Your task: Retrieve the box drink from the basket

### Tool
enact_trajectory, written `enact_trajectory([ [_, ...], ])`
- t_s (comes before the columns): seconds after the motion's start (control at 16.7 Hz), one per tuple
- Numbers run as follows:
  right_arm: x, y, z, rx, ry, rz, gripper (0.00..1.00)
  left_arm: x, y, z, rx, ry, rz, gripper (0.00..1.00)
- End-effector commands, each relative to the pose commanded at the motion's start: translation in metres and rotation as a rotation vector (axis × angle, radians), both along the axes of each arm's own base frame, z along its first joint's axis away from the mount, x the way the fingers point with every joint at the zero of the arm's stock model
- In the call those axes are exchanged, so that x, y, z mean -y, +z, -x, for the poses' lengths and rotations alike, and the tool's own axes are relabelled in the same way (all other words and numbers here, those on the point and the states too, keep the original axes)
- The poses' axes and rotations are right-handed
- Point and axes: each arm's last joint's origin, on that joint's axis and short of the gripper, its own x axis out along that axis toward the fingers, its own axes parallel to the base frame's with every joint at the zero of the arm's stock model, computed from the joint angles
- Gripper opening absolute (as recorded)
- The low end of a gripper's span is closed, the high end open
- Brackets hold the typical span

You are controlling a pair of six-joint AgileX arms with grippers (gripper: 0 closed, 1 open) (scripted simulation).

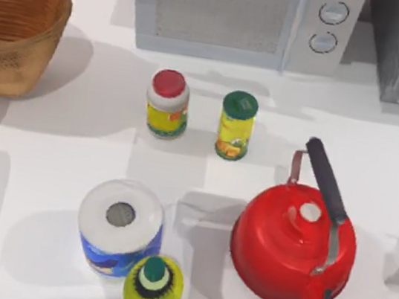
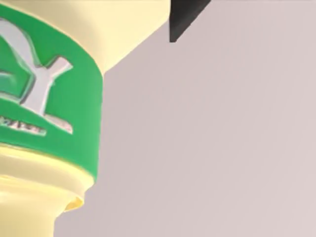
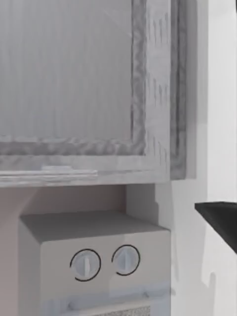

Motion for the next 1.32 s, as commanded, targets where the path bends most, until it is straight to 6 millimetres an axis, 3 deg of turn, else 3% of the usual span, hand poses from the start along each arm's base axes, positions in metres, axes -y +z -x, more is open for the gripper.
enact_trajectory([
  [0.18,0.000,0.000,0.000,0.000,0.000,0.000,1.00,0.002,-0.001,0.007,-0.017,0.001,0.005,0.00],
  [0.36,0.000,0.000,0.000,0.000,0.000,0.000,1.00,0.010,0.005,0.036,-0.035,0.004,0.012,0.00],
  [0.54,0.000,0.000,0.000,0.000,0.000,0.000,1.00,0.021,0.016,0.084,-0.022,0.005,0.010,0.00],
  [0.78,0.000,0.000,0.000,0.000,0.000,0.000,1.00,0.038,0.016,0.169,0.031,0.004,0.002,0.00],
  [0.96,0.000,0.000,0.000,0.000,0.000,0.000,1.00,0.047,-0.010,0.224,0.057,0.003,0.001,0.00],
  [1.08,0.000,0.000,0.000,0.000,0.000,0.000,1.00,0.050,-0.035,0.250,0.064,0.004,0.001,0.00],
  [1.32,0.000,0.000,0.000,0.000,0.000,0.000,1.00,0.054,-0.090,0.273,0.035,0.005,0.002,0.00],
])
